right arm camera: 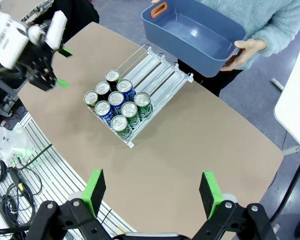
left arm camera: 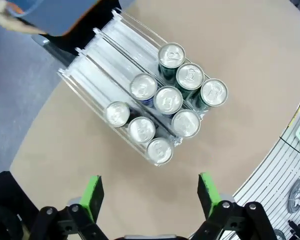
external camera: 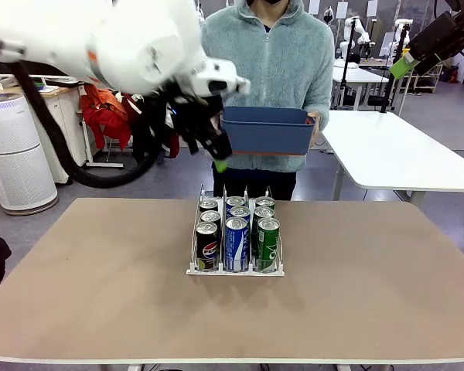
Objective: Fill the beverage cans into the dispenser.
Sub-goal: Place the picked Ionic drink in the line of the Automatic Can Dispenser with the same cans.
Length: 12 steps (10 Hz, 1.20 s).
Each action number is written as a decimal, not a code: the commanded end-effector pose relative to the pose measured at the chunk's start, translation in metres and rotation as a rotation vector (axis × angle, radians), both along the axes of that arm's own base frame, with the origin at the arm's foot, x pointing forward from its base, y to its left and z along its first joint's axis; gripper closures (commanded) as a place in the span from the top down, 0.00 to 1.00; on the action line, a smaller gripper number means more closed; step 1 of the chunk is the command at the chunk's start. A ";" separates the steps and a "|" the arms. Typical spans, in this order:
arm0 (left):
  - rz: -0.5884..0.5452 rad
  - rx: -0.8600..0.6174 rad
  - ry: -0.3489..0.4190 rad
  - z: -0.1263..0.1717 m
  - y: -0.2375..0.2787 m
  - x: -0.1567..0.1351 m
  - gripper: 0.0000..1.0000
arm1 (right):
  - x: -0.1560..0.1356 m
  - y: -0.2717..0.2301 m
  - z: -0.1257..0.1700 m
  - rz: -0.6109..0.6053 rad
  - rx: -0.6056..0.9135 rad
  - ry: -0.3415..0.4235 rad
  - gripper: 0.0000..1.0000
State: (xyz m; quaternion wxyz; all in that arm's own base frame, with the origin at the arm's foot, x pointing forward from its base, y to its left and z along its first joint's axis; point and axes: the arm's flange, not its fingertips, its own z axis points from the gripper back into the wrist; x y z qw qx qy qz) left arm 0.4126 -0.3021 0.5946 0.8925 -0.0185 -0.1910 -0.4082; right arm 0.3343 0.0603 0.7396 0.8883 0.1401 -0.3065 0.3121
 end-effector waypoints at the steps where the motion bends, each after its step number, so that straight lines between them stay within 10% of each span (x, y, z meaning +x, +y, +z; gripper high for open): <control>1: -0.028 -0.014 -0.016 0.028 0.034 -0.005 1.00 | 0.000 0.001 0.000 0.000 0.000 0.001 1.00; 7: -0.058 -0.127 -0.152 0.162 0.097 -0.028 1.00 | 0.000 0.001 0.000 0.000 0.000 0.001 1.00; 12: -0.014 -0.168 -0.193 0.191 0.111 -0.052 1.00 | 0.000 0.001 0.000 0.000 0.000 0.001 1.00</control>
